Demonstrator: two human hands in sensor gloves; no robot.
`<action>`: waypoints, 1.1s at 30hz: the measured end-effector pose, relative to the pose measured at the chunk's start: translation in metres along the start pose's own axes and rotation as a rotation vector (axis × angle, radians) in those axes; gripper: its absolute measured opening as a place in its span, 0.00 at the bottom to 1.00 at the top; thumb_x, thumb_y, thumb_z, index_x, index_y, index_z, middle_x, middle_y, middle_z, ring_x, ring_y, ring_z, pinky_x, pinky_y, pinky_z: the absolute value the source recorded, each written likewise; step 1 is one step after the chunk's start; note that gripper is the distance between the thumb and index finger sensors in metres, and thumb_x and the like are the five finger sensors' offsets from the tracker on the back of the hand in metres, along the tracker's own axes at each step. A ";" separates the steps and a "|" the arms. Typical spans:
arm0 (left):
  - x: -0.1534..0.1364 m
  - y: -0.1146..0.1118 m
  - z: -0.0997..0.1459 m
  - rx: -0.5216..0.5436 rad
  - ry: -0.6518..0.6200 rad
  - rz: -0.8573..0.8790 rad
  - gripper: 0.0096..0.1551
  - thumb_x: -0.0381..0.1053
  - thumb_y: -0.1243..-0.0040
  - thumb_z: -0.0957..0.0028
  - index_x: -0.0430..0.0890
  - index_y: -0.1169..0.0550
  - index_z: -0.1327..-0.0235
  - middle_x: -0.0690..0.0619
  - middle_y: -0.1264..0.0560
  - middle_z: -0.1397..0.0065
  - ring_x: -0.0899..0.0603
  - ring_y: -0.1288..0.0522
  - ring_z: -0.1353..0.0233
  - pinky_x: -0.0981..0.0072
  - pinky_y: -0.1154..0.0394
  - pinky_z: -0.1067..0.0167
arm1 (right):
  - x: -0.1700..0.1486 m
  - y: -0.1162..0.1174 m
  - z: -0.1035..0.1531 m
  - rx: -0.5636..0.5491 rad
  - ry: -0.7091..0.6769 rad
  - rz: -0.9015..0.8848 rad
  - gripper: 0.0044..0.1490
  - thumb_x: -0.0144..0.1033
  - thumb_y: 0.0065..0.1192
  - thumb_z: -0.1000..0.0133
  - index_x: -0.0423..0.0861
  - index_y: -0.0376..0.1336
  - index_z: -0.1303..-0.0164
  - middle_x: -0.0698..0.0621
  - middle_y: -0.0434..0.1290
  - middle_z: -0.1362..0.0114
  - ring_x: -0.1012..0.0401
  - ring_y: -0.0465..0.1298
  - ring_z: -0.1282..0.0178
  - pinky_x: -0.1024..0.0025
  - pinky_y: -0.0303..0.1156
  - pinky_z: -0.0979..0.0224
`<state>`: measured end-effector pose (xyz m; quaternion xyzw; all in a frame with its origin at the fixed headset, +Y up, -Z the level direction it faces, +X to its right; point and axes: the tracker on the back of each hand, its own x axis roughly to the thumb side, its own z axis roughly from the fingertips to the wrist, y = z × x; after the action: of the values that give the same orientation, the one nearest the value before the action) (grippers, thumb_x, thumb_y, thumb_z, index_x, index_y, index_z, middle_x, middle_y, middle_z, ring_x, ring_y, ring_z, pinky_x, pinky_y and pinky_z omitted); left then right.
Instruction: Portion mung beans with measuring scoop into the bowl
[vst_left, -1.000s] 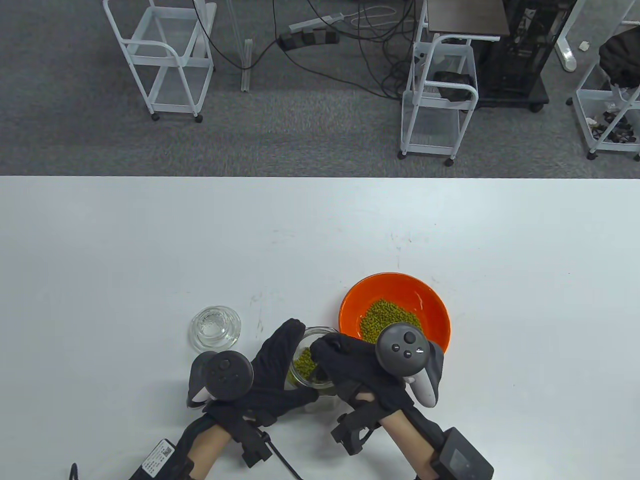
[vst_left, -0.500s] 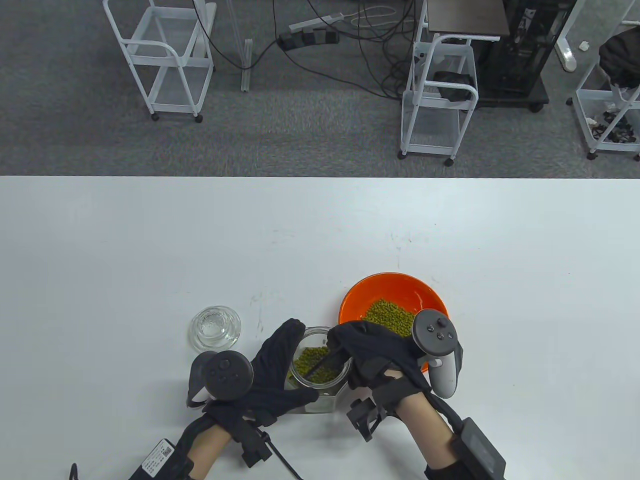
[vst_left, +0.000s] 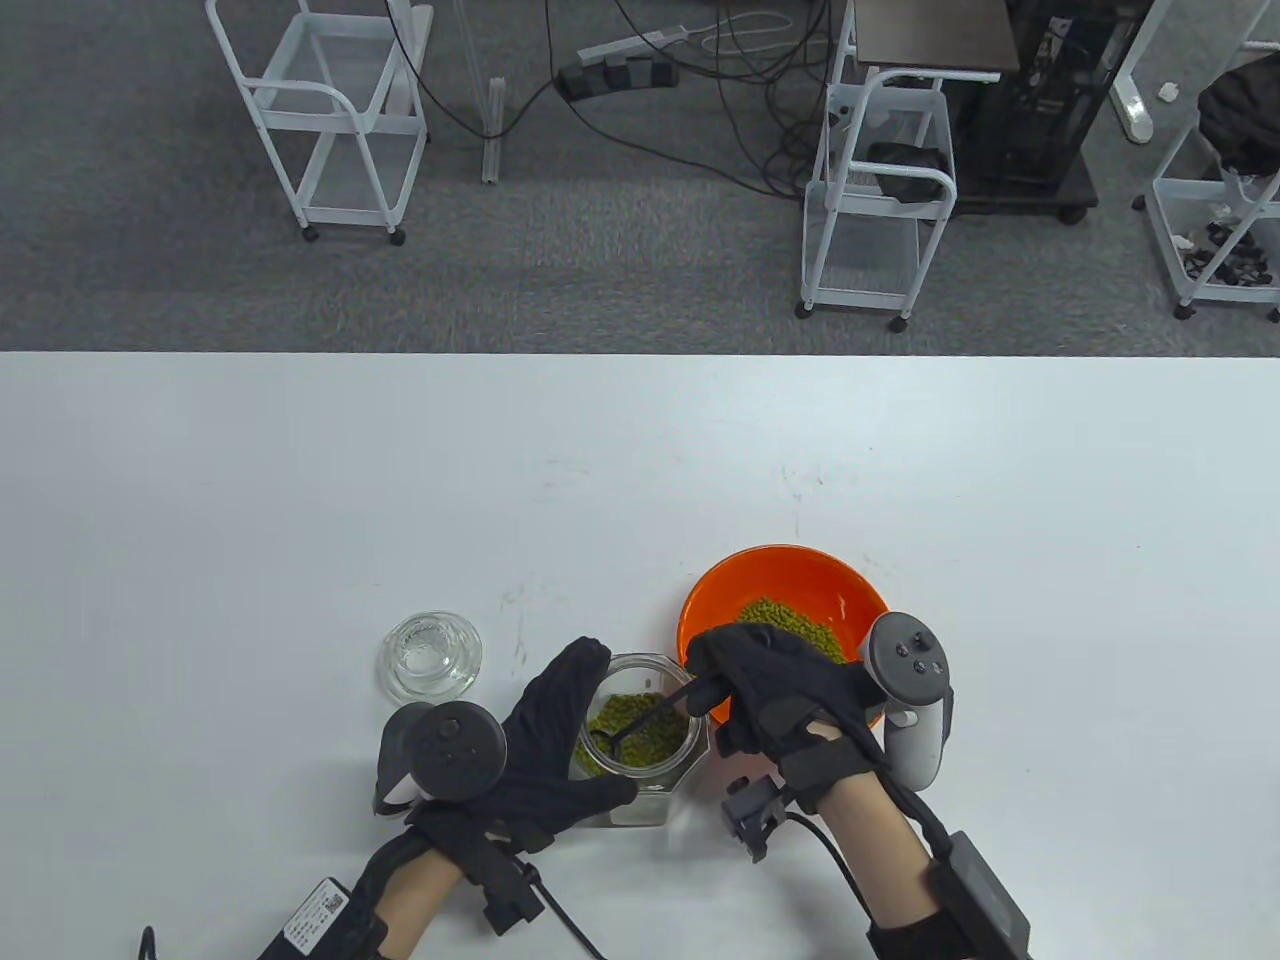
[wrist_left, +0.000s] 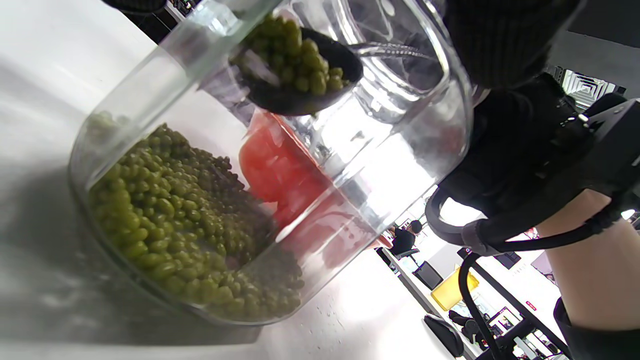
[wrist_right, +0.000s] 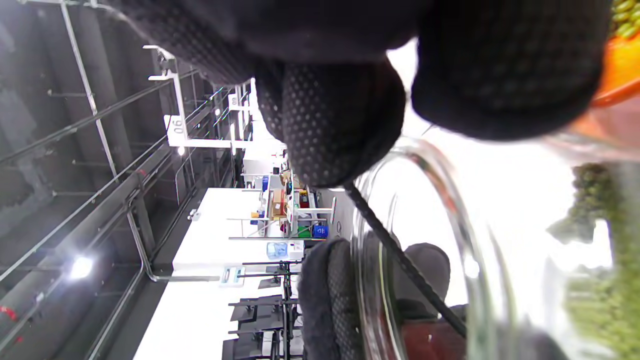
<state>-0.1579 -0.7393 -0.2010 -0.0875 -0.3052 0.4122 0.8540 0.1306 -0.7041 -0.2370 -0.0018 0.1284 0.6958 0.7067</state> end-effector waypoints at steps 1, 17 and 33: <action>0.000 0.000 0.000 0.000 0.000 0.000 0.69 0.72 0.37 0.48 0.46 0.63 0.13 0.34 0.59 0.10 0.24 0.49 0.13 0.19 0.46 0.27 | -0.002 -0.002 -0.001 -0.001 0.013 -0.021 0.27 0.47 0.59 0.39 0.39 0.75 0.48 0.38 0.83 0.61 0.67 0.78 0.87 0.64 0.85 0.70; 0.000 0.000 0.000 0.001 0.001 -0.001 0.69 0.72 0.38 0.48 0.46 0.63 0.13 0.34 0.59 0.09 0.24 0.49 0.13 0.19 0.46 0.27 | -0.019 -0.024 -0.011 0.014 0.069 -0.186 0.27 0.48 0.57 0.37 0.40 0.74 0.46 0.40 0.83 0.60 0.67 0.79 0.84 0.64 0.86 0.66; 0.000 0.000 0.000 0.001 0.001 -0.001 0.69 0.72 0.38 0.48 0.46 0.63 0.13 0.34 0.59 0.09 0.24 0.49 0.13 0.19 0.46 0.27 | -0.019 -0.051 -0.011 -0.008 0.030 -0.298 0.27 0.50 0.53 0.35 0.42 0.72 0.45 0.42 0.81 0.59 0.67 0.79 0.82 0.64 0.86 0.63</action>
<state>-0.1581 -0.7393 -0.2008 -0.0871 -0.3047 0.4117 0.8544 0.1790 -0.7265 -0.2535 -0.0339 0.1344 0.5837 0.8000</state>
